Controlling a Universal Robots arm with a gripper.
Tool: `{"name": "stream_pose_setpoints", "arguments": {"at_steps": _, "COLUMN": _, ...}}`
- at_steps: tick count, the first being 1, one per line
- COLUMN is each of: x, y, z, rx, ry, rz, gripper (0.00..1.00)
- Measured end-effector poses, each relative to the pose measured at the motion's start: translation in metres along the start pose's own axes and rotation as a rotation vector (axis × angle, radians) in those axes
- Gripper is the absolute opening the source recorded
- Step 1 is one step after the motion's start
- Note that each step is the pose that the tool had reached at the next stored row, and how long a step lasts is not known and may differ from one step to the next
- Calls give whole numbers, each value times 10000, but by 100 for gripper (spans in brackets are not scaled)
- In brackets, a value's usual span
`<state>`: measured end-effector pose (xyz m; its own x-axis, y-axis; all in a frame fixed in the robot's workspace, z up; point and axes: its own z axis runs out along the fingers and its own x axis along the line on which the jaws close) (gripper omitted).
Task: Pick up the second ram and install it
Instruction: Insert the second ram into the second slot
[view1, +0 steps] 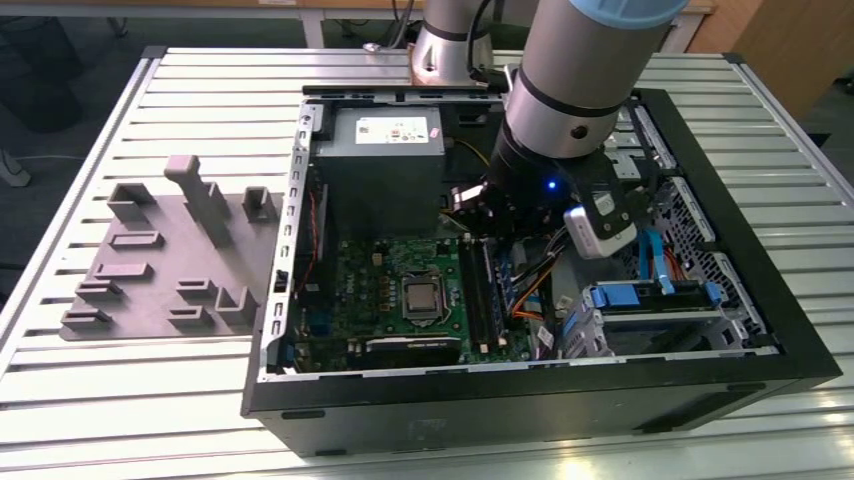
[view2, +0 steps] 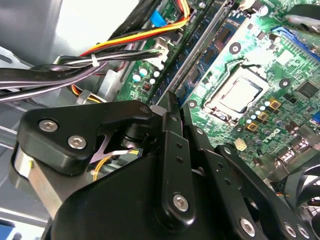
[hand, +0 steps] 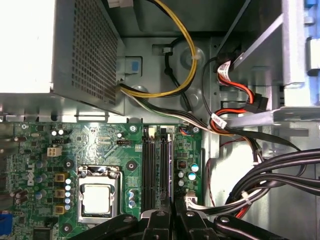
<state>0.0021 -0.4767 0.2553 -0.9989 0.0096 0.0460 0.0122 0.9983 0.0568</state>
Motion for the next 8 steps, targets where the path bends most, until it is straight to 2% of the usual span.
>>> {"name": "stream_pose_setpoints", "arguments": {"at_steps": 8, "x": 4, "y": 0, "z": 1, "rx": 1, "ry": 0, "rz": -10, "gripper": 14}}
